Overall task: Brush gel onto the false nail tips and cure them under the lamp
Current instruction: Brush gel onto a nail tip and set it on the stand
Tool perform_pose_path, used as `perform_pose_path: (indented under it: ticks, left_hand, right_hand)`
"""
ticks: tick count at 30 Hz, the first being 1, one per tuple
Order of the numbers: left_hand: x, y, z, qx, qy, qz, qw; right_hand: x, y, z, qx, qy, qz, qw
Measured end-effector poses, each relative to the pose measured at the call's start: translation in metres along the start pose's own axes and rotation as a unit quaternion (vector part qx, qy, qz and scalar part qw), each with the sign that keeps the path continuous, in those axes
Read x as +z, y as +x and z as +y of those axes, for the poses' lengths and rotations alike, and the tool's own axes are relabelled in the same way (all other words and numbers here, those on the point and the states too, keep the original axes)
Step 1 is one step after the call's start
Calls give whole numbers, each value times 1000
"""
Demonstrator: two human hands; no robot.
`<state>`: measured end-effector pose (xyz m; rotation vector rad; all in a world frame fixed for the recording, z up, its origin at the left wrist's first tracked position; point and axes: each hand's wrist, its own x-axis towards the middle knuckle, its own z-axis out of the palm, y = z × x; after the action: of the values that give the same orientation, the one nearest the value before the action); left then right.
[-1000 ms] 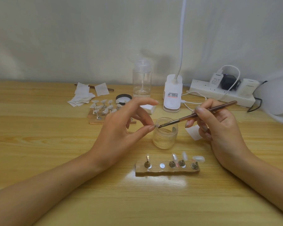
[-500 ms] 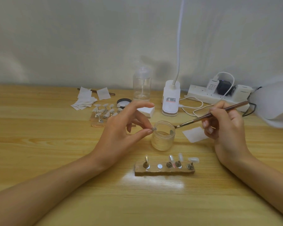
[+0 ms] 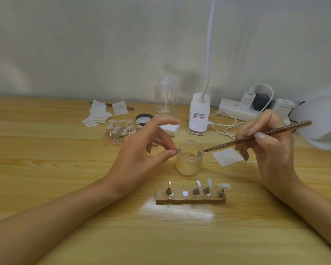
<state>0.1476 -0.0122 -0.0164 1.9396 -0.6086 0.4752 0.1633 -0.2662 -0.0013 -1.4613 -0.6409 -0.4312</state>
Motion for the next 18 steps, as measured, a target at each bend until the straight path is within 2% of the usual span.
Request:
perform_pose_path:
  ticks: [6,10,12,18]
  left_hand:
    - [0,0,1,-12,-7,2,1000]
    - [-9,6,17,-55,-122,44,990]
    - [-17,8,30,-46,-163,48,984]
    - [-20,-1,65,35,-100,-38,994]
  right_hand:
    - [-3,1,4,27,33,52,998]
    - [-3,1,5,60,75,101,990]
    - [-2,2,7,73,87,113,987]
    - [-3,3,9,95,99,135,981]
